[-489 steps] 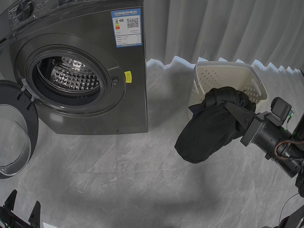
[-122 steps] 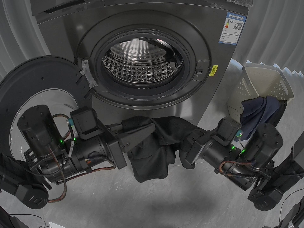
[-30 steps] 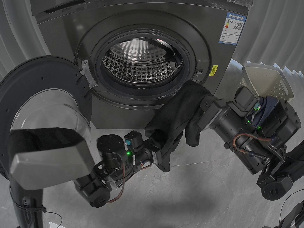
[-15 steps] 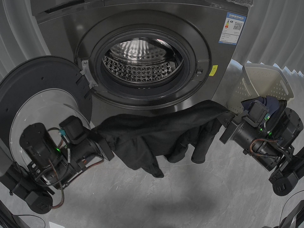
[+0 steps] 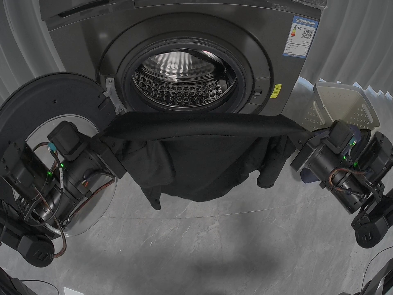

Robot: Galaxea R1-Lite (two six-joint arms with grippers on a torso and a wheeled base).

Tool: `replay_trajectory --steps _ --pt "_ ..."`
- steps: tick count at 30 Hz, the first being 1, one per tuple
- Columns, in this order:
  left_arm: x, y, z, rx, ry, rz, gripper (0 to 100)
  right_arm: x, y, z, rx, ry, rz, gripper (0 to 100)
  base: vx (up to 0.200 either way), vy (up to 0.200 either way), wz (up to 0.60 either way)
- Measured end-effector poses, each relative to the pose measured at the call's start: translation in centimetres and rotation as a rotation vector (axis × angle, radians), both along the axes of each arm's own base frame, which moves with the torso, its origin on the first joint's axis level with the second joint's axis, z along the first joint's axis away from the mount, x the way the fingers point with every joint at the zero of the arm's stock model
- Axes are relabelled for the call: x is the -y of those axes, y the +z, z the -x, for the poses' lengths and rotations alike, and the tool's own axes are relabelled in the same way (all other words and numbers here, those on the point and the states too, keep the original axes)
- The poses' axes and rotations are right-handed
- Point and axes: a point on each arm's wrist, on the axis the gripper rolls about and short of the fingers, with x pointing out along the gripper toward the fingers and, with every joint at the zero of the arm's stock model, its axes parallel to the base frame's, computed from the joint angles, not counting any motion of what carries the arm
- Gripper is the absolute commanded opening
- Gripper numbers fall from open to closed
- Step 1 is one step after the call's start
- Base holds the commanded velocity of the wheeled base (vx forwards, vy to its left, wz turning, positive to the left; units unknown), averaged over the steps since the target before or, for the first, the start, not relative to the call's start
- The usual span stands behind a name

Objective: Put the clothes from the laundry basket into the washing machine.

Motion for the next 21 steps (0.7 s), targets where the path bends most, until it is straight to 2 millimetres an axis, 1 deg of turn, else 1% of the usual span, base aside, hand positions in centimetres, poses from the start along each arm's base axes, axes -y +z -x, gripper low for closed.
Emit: replay_trajectory --steps 7,14,16,21 --pt "-0.2 0.9 0.4 0.031 -0.001 0.017 0 0.2 1.4 0.4 0.042 0.0 -0.029 0 0.0 0.0 0.0" --pt "-0.1 1.1 0.8 0.035 -0.011 0.019 0 0.1 1.6 0.6 0.041 0.01 -0.034 0 0.0 0.0 0.0" --pt "0.2 1.1 1.0 0.034 -0.026 0.02 0 -0.2 1.5 0.8 0.037 0.025 -0.036 0 0.0 0.0 0.0" --pt "2.0 0.8 1.7 0.021 -0.107 0.014 0 -2.0 0.7 1.2 -0.006 0.093 -0.05 0 0.0 0.0 0.0"
